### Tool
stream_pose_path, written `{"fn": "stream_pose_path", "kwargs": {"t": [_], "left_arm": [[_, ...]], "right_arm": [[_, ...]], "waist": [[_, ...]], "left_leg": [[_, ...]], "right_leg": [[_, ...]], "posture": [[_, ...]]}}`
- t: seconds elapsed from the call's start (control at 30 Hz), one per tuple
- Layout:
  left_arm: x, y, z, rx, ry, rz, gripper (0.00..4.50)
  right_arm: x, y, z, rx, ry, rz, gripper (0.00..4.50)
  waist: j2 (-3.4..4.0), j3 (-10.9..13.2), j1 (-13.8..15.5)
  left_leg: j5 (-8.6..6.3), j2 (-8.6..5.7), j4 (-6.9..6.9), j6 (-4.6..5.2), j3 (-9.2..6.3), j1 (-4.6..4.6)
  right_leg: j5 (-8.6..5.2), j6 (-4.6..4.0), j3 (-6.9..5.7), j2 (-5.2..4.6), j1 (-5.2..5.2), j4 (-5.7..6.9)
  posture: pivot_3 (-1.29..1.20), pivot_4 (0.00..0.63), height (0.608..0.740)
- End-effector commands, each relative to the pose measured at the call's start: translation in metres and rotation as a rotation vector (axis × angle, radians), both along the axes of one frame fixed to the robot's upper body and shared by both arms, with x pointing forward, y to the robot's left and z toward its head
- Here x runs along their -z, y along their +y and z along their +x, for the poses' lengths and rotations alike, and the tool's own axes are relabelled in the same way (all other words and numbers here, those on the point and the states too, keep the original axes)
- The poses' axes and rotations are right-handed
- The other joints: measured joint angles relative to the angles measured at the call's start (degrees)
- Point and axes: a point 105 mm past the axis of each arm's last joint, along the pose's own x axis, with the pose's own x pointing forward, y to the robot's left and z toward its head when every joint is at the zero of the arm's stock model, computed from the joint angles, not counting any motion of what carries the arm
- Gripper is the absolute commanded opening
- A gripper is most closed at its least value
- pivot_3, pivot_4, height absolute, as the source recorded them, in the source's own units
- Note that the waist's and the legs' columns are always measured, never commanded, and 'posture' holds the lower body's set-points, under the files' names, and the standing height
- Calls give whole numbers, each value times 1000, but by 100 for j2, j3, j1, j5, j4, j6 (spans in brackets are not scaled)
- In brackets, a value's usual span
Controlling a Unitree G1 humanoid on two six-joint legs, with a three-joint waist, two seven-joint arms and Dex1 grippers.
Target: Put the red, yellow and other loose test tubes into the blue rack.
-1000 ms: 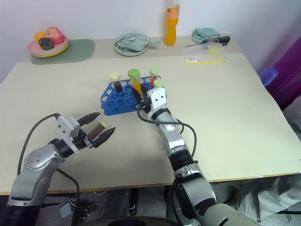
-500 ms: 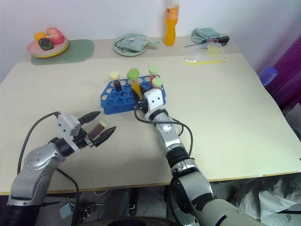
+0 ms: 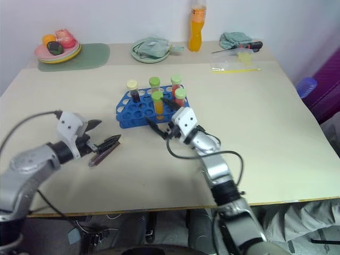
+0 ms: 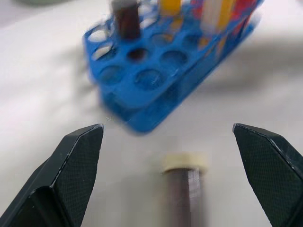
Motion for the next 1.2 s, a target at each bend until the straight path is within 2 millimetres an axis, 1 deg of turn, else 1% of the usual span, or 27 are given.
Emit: {"fn": "stream_pose_path", "kwargs": {"t": [0.03, 0.1, 0.13, 0.2, 0.27, 0.43, 0.57, 0.7, 0.8, 0.83, 0.87, 0.9, 1.0, 1.03, 1.13, 1.17, 1.2], "left_arm": [[5, -6, -7, 44, 241, 116, 4500], [8, -3, -11, 36, 422, 171, 4500], [6, -3, -9, 14, 465, 164, 4500], [1, -11, -8, 37, 516, 179, 4500], [3, -17, -6, 50, 586, 177, 4500], [16, -8, 7, -42, 647, 293, 4500], [17, -11, 11, -39, 674, 305, 4500], [26, -14, 14, -49, 709, 297, 4500], [31, -14, 13, -53, 715, 313, 3741], [31, -13, 13, -53, 718, 312, 3181], [31, -13, 13, -57, 718, 312, 2862], [31, -11, 13, -65, 716, 312, 2264], [30, -5, 15, -97, 702, 310, 853], [27, -2, 14, -103, 688, 312, 771], [11, 1, 11, -19, 571, 247, 771], [3, 2, 10, 27, 494, 215, 771], [-14, -3, 16, 93, 309, 152, 771]], "right_arm": [[-23, -3, -22, -124, -36, -64, 4182], [-26, -8, -26, -149, -33, -105, 4182], [-28, -10, -28, -162, -33, -125, 4182], [-29, -11, -33, -197, -29, -158, 4182], [-28, -10, -39, -236, -20, -184, 4182], [-25, -6, -48, -280, -9, -214, 4182], [-24, -4, -53, -286, -4, -216, 4182], [-23, -1, -55, -276, -6, -206, 4182], [-24, 0, -55, -270, -10, -200, 4248], [-25, 1, -55, -270, -11, -198, 4248], [-25, 1, -54, -270, -12, -196, 4248], [-26, 2, -54, -269, -13, -196, 4248], [-27, 3, -54, -272, -18, -198, 4248], [-28, 3, -54, -272, -19, -198, 4248], [-28, 2, -54, -262, -17, -193, 4248], [-28, 0, -53, -251, -12, -189, 4248], [-27, -2, -52, -227, -1, -180, 4248]], "waist": [[-1, 1, -9], [-2, 1, -17], [-2, 1, -34], [-8, 6, -28], [-11, 8, -8], [-13, 9, -5], [-18, 11, 11], [-18, 11, 19], [-19, 11, 14], [-20, 11, 13], [-19, 11, 13], [-20, 11, 13], [-19, 11, 13], [-20, 11, 12], [-19, 11, -25], [-19, 12, -34], [-15, 11, -41]], "left_leg": [[0, 0, -1, 0, -1, 0], [0, 1, -6, 0, 1, 2], [0, 1, -8, 0, -1, 1], [0, 2, -11, 1, 0, 1], [0, 4, -11, 1, -1, -2], [0, 2, -6, 1, 1, -6], [0, 2, -4, 0, 0, -9], [0, 0, -1, 0, 1, -11], [0, 0, 1, 0, 1, -11], [0, 0, 1, 0, 1, -11], [0, 0, 1, 0, 0, -11], [0, 0, 1, 0, 0, -11], [0, 0, 1, 0, 0, -11], [0, 0, 1, 0, 1, -11], [0, 2, 0, 0, 4, -11], [0, 2, -1, 0, 3, -11], [0, 5, -4, 0, 5, -11]], "right_leg": [[0, 1, 0, 3, -1, 0], [-1, 2, 0, 12, -3, 1], [-2, 3, -1, 14, -4, 2], [-4, 4, 0, 20, -6, 2], [-5, 5, 0, 22, -8, 0], [-5, 5, 2, 17, -8, -2], [-5, 5, 2, 17, -11, -1], [-4, 5, 2, 12, -11, -1], [-4, 6, 2, 12, -11, 0], [-4, 6, 2, 12, -11, 1], [-4, 6, 2, 12, -11, 1], [-4, 6, 2, 12, -11, 1], [-4, 6, 2, 12, -11, 1], [-4, 6, 2, 12, -11, 1], [-4, 6, 4, 12, -16, 2], [-5, 5, 4, 12, -18, 4], [-5, 5, 5, 12, -22, 4]], "posture": [[0, 150, 740], [0, 150, 740], [0, 150, 740], [0, 150, 740], [0, 150, 740], [0, 150, 740], [0, 150, 740], [0, 150, 740], [0, 150, 740], [0, 150, 740], [0, 150, 740], [0, 150, 740], [0, 150, 740], [0, 150, 740], [0, 150, 740], [0, 150, 740], [0, 150, 740]]}}
